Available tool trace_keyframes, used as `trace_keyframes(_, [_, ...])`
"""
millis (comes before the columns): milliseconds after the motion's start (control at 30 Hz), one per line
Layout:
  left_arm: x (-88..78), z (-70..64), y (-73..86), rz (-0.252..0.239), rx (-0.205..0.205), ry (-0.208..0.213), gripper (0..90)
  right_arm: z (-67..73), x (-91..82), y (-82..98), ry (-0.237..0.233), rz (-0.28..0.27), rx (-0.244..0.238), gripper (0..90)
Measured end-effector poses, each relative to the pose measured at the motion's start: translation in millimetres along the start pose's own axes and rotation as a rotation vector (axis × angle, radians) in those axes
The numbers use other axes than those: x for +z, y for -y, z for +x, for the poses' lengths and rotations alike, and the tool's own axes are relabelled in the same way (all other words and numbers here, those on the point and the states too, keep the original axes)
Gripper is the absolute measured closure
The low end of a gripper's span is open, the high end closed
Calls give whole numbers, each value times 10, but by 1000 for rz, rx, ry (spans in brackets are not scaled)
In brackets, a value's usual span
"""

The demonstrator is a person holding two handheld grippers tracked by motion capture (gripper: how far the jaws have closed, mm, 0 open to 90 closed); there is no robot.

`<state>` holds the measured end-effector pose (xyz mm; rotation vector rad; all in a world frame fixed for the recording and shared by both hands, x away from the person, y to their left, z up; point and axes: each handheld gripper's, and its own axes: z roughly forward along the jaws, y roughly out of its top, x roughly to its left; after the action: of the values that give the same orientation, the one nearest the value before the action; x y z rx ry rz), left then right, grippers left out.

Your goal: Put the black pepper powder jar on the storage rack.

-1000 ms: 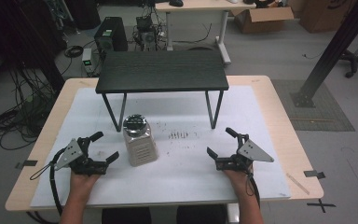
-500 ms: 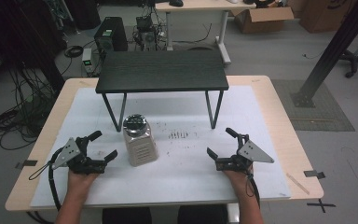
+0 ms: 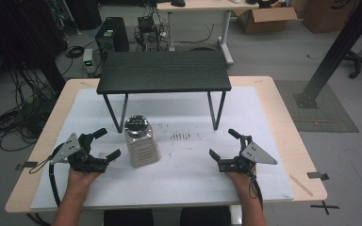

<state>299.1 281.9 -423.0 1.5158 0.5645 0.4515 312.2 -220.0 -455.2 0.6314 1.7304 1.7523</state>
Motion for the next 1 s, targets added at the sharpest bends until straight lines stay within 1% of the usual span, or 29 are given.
trace_keyframes(133, [59,-24,-70,23,5,25,2,0,-1,0,1,-2,1,0])
trace_keyframes(167, [59,-24,-70,23,5,25,2,0,-1,0,1,-2,1,0])
trace_keyframes(200, [90,-33,-106,33,8,34,2,0,-2,0,1,-3,0,0])
trace_keyframes(400, [175,-52,-196,56,14,68,2,-1,-3,1,0,-4,2,0])
trace_keyframes(467, [199,-55,-210,60,6,83,2,-1,-3,1,0,-4,2,0])
trace_keyframes(533, [226,-56,-223,82,-15,103,2,-2,-4,1,0,-4,3,0])
trace_keyframes(600, [253,-65,-235,96,-20,116,2,-3,-4,1,0,-4,4,0])
trace_keyframes(767, [308,-77,-282,108,-9,126,2,-4,-4,1,-1,-4,6,0])
trace_keyframes(867, [332,-74,-299,113,-11,130,2,-6,-4,1,-1,-5,5,0])
trace_keyframes(900, [362,-81,-319,126,-1,134,2,-6,-4,1,-1,-6,5,0])
trace_keyframes(1000, [413,-100,-351,137,7,149,2,-8,-5,2,-2,-6,6,0])
